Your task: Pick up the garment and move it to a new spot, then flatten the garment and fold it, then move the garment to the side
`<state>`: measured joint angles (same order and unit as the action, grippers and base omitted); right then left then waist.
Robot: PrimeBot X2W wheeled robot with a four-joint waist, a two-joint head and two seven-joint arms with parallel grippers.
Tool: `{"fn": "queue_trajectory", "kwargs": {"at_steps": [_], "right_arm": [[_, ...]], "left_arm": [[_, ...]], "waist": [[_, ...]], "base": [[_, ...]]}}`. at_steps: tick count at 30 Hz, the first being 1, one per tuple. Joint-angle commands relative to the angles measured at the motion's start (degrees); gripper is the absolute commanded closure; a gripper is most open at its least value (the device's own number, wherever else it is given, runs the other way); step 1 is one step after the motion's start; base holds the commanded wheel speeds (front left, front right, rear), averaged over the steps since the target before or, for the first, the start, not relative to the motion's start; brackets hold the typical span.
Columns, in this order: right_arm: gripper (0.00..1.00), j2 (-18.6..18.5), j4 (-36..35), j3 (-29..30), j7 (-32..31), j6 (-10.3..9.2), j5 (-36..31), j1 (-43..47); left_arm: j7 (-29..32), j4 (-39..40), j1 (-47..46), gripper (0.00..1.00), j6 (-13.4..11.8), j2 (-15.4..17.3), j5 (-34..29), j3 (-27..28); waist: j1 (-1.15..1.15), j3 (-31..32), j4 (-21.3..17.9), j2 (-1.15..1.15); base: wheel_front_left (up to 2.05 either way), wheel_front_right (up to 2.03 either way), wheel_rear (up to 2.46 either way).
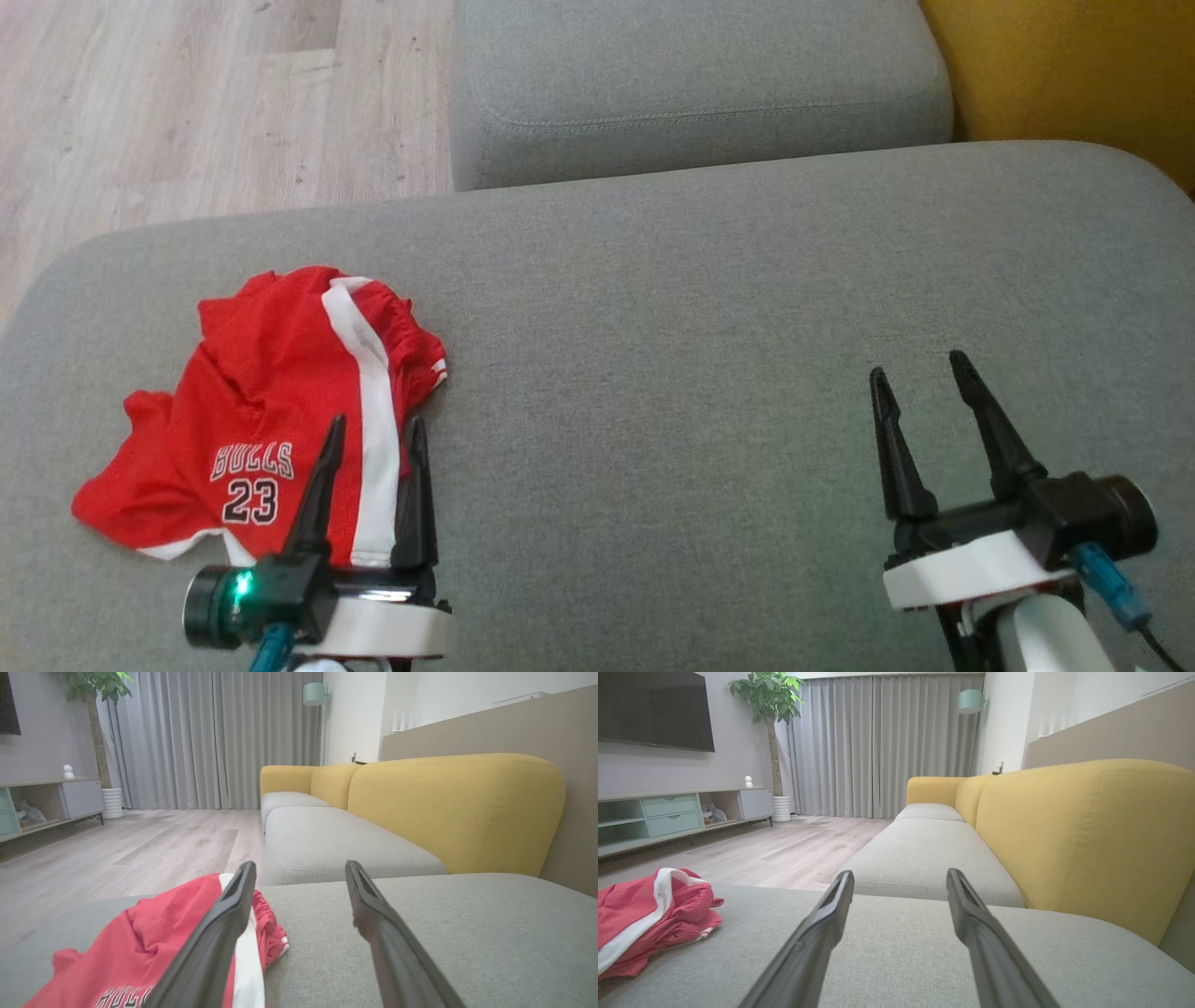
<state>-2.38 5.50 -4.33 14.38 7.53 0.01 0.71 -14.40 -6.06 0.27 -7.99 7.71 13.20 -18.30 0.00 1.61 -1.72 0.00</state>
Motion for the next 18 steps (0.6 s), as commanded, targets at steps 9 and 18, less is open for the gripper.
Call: {"fn": "queue_trajectory", "kwargs": {"at_steps": [9,18], "right_arm": [[0.00,-0.50,1.22,-1.14,0.62,-0.04,1.17,-0.80],[0.00,-0.50,1.24,-0.95,0.62,-0.04,1.81,-0.63]], "left_arm": [[-0.60,-0.89,-0.64,0.00,3.85,-2.94,-2.66,6.38],[-0.60,-1.88,-0.48,0.00,5.71,-4.31,-3.82,8.82]], "waist": [[0.00,0.07,0.15,0.00],[0.00,0.40,1.47,0.00]], "base": [[0.00,0.00,0.00],[0.00,0.00,0.00]]}}
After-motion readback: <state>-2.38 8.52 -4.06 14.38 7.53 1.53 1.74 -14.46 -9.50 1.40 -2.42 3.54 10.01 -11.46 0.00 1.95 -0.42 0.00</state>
